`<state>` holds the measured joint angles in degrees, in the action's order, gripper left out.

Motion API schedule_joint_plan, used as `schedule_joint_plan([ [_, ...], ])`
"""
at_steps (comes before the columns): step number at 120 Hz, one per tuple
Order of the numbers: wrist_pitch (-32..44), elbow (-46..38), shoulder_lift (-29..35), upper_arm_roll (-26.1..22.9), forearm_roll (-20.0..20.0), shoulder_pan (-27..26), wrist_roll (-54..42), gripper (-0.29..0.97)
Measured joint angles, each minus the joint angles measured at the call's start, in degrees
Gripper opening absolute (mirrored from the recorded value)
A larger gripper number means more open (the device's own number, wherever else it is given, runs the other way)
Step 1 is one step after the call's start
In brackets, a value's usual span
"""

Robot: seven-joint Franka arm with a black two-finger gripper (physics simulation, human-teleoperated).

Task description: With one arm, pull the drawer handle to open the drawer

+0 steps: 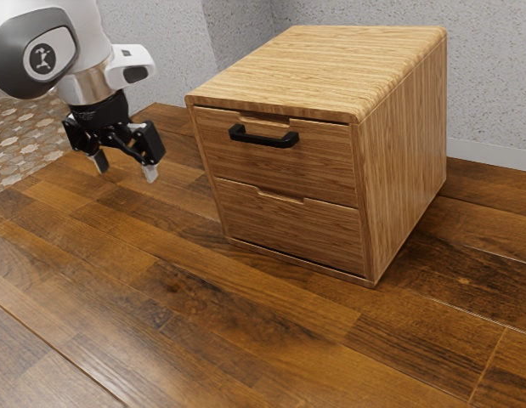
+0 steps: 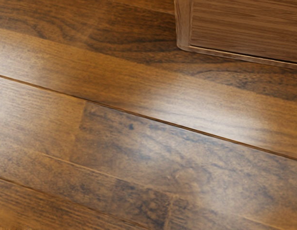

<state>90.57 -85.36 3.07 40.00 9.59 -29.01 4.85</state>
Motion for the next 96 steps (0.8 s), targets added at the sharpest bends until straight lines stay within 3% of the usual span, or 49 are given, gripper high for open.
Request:
schedule_joint_plan([
  [23,0.0,0.1,0.0,0.0,0.0,1.6,0.6,0.68],
  [49,-0.9,7.8,2.3,-0.6,-2.0,0.9,1.0,0.68],
  [96,-3.7,6.4,3.0,-0.8,-3.9,0.0,1.4,0.68],
])
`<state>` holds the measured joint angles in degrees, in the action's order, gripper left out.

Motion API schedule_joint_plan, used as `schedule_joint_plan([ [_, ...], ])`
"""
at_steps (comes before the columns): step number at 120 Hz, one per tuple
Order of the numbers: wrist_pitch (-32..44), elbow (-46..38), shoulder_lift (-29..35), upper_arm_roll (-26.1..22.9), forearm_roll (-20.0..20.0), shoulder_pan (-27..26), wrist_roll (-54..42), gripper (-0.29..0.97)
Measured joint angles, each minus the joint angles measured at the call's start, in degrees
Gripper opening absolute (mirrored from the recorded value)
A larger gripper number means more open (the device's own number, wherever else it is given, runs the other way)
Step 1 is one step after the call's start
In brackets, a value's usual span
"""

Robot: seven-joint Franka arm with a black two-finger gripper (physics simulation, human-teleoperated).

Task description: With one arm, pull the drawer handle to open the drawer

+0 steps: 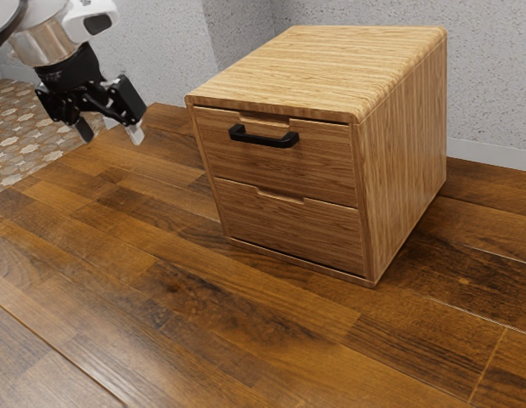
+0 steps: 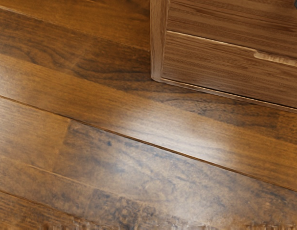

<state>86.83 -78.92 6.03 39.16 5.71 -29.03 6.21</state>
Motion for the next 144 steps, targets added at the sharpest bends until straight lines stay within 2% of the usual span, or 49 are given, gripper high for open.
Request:
schedule_joint_plan([
  [11,-2.9,-9.9,12.9,-5.9,0.3,-0.2,0.1,0.68],
  [22,-4.2,-23.1,25.4,-20.6,0.4,6.5,0.2,0.68],
  [29,-5.2,-30.7,30.8,-26.8,0.5,6.7,0.5,0.68],
  [36,-5.6,-34.7,33.1,-29.5,0.7,6.1,0.7,0.68],
  [49,0.7,-39.9,33.7,-31.3,1.0,6.4,-8.7,0.68],
  [67,7.7,-43.4,33.0,-31.6,1.6,11.6,-22.5,0.68],
  [96,16.7,-45.0,30.9,-31.5,1.1,11.4,-45.7,0.68],
  [125,20.0,-35.9,24.6,-29.4,1.0,11.5,-64.9,0.68],
  [144,22.3,-31.3,19.5,-30.1,-1.2,12.4,-74.4,0.68],
])
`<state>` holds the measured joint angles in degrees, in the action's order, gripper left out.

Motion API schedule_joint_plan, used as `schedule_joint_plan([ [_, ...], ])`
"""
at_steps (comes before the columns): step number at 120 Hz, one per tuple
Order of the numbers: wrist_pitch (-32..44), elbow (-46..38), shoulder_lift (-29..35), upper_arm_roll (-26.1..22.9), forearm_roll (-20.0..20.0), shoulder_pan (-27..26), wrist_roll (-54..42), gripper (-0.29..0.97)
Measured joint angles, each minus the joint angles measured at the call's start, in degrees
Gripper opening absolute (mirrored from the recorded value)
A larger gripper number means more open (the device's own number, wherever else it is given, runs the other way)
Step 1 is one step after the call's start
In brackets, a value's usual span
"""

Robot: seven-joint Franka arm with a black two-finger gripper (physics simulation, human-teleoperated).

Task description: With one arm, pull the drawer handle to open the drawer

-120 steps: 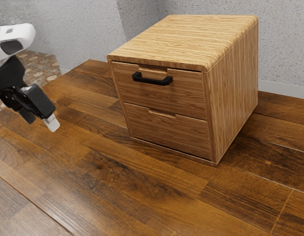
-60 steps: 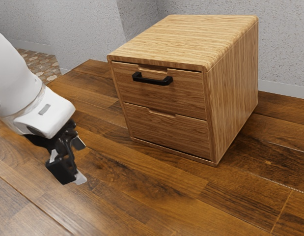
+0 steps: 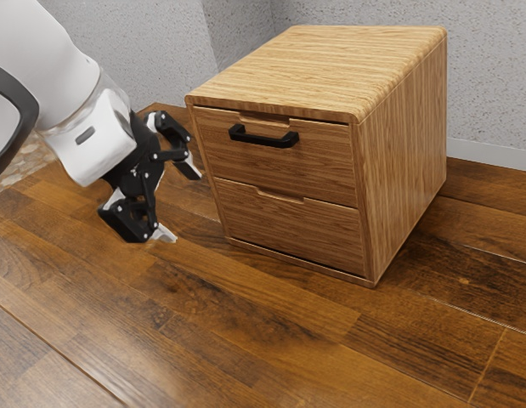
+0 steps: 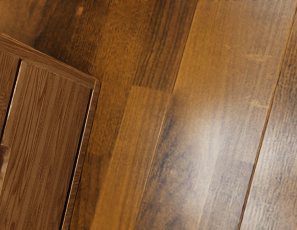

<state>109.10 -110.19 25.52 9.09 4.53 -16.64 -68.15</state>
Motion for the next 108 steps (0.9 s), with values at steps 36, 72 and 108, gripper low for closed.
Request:
schedule_joint_plan([
  [36,7.7,-1.0,-3.6,-3.9,-2.3,5.2,-11.4,0.68],
  [72,19.5,-4.0,-3.3,-3.3,-2.6,6.7,-16.1,0.68],
  [108,24.0,-4.0,-6.6,-3.3,-4.0,8.9,-17.9,0.68],
])
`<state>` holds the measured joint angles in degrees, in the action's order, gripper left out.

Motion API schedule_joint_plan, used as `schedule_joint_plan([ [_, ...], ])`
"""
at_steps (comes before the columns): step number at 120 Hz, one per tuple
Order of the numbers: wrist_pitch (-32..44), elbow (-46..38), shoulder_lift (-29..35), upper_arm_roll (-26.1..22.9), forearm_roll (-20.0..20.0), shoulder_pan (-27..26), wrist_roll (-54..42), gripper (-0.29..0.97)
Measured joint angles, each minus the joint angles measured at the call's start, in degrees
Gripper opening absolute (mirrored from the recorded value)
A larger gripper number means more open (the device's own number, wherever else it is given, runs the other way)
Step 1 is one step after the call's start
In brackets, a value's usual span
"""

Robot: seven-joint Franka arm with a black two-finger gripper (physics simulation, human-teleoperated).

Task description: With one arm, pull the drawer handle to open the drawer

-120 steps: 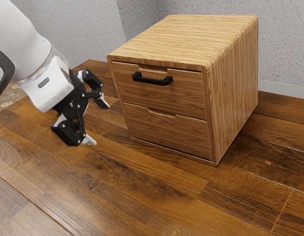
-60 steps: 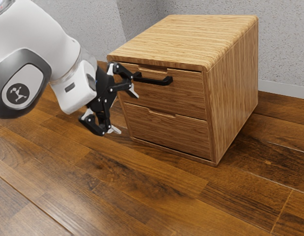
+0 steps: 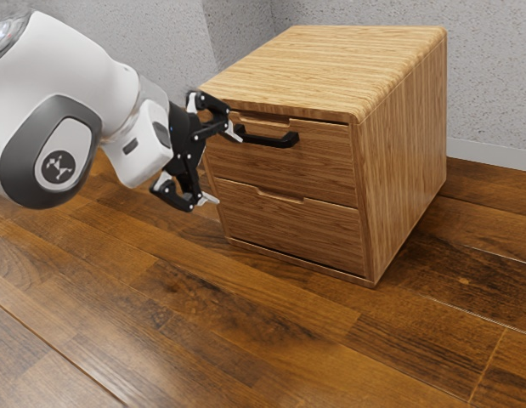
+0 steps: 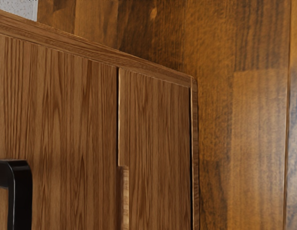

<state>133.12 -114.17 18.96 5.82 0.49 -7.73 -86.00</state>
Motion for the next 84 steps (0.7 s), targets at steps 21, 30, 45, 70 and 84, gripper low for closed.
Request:
schedule_joint_plan([
  [21,2.1,0.2,-1.8,-0.2,-1.3,0.8,-0.5,0.68],
  [30,2.8,0.2,-2.3,-0.3,-1.7,0.9,-0.5,0.68],
  [45,3.5,0.9,-3.5,-0.3,-2.5,1.0,-0.6,0.68],
  [70,4.3,1.9,-5.2,-0.1,-3.4,1.7,-0.7,0.68],
  [84,4.5,2.3,-5.6,0.0,-3.6,2.3,-0.7,0.68],
])
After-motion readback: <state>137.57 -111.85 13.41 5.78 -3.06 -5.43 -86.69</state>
